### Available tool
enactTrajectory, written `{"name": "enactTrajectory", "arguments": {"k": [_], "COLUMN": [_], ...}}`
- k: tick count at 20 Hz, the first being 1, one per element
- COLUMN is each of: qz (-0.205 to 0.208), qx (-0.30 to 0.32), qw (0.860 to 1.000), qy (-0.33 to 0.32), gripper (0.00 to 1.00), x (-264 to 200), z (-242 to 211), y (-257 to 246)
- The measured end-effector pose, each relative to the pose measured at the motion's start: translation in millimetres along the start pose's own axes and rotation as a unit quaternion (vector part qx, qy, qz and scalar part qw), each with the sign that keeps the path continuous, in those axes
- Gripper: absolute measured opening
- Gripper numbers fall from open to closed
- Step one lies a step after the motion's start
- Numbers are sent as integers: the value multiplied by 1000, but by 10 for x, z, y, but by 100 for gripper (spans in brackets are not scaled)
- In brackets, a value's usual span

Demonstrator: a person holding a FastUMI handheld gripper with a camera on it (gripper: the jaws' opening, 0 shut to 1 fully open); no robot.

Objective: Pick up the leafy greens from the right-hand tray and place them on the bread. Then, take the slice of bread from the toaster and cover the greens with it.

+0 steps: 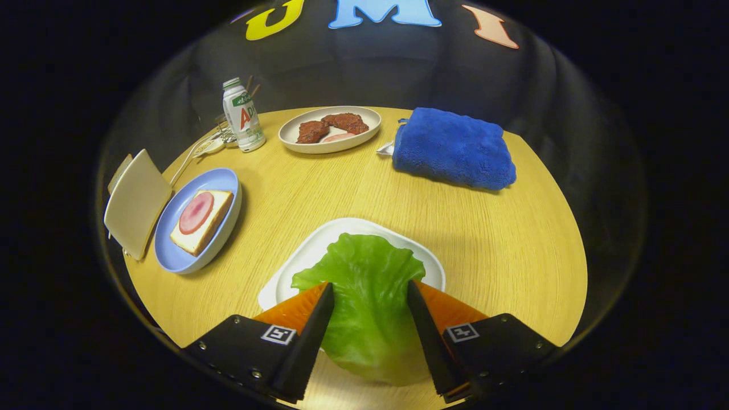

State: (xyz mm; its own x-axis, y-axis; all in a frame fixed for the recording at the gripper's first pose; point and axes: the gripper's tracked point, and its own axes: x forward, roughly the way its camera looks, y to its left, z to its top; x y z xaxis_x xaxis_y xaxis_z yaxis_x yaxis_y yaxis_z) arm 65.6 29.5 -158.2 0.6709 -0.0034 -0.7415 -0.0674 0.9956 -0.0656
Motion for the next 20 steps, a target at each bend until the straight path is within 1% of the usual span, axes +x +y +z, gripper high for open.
{"name": "enactTrajectory", "arguments": {"k": [1, 2, 3, 4, 5, 8, 13, 20], "qz": [-2, -2, -1, -2, 0, 0, -1, -6], "qx": [17, 20, 11, 11, 8, 9, 0, -1], "qw": [1000, 1000, 1000, 1000, 1000, 1000, 999, 998], "qy": [0, 3, 2, 1, 0, -2, -33, -59], "gripper": [58, 34, 11, 11, 1, 0, 1, 0], "x": [22, 90, 74, 49, 52, 17, -175, -280], "z": [0, -25, -17, -7, 8, 42, 225, 458], "y": [-11, 5, 10, 16, 2, 28, 147, 308]}}
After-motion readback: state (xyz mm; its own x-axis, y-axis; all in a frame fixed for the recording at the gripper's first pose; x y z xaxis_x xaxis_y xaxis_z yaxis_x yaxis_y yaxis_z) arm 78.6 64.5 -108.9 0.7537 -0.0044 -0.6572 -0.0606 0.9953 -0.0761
